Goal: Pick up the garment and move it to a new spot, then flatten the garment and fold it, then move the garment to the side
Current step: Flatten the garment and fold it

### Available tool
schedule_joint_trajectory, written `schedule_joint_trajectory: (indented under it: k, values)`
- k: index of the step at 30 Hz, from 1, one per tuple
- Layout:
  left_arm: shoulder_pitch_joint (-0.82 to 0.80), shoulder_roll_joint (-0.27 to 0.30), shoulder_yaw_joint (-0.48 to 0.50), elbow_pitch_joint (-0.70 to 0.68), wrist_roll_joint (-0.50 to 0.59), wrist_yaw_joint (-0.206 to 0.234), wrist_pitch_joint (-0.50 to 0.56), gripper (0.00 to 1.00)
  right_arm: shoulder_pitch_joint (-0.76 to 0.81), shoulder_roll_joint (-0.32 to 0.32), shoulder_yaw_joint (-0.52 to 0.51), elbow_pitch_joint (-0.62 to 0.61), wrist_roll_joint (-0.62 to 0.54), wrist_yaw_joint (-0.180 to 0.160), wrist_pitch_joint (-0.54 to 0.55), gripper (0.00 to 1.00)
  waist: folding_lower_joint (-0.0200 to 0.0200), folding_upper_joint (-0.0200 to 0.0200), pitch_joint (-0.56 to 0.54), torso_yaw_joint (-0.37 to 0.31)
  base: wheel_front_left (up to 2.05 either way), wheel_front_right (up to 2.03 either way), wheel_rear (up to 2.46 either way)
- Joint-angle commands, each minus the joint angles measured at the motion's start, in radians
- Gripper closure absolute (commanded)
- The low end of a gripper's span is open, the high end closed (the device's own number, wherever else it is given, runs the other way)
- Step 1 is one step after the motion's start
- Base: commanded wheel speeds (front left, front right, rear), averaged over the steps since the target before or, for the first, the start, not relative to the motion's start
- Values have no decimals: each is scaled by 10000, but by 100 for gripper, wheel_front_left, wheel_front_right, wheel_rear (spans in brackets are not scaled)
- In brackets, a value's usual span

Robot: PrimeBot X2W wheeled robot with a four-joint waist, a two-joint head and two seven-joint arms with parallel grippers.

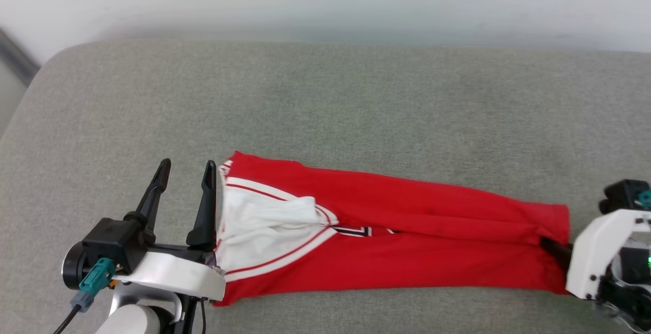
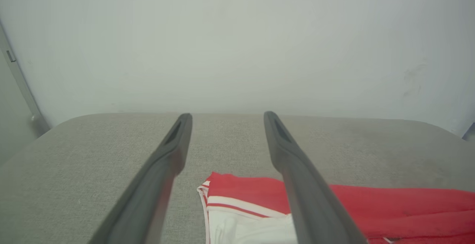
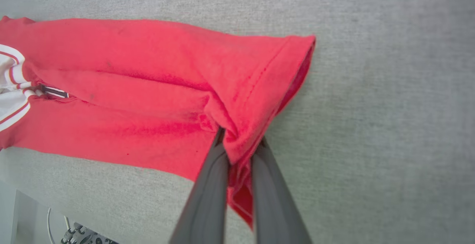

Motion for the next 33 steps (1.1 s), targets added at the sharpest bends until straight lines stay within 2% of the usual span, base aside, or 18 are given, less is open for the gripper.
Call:
schedule_joint_trajectory:
  k: [1,6,10,13,18,22,25,28,33]
  values:
    - [108,23,8,-42,30,36,31,0,176,-115,-100,-21,-48,-8,-15,100,0,-1,-105,-120,0,0,0]
    - [202,75,-49,-165,26,82,112,0,600,-267,-1112,-79,-159,-8,-107,100,0,-1,-223,-315,0,0,0]
    - [238,81,-87,-205,2,93,133,0,793,-95,-1907,-288,-197,-6,-78,100,0,-1,-248,-400,0,0,0]
    - [237,99,-89,-193,-8,93,134,0,621,398,-2198,-428,440,-6,181,100,0,-1,-251,-430,0,0,0]
    - [179,115,-131,-130,21,84,135,0,287,1600,-2306,-491,2502,-6,1336,100,0,-1,-325,-289,0,0,0]
    - [160,112,-134,-130,17,121,128,0,123,2096,-2080,-460,4041,-6,2232,100,0,-1,-312,-67,0,0,0]
    - [57,96,-158,-107,25,78,120,0,-64,2226,-1699,-321,4897,-6,2482,100,0,-1,-202,162,0,0,0]
    - [-68,31,-252,-121,70,34,131,0,-322,2259,-1102,8,5712,-6,2331,100,0,-1,-48,423,0,0,0]
    - [-313,-128,-329,61,25,-127,45,0,-1024,2258,487,684,6768,-6,1575,100,0,-1,231,851,0,0,0]
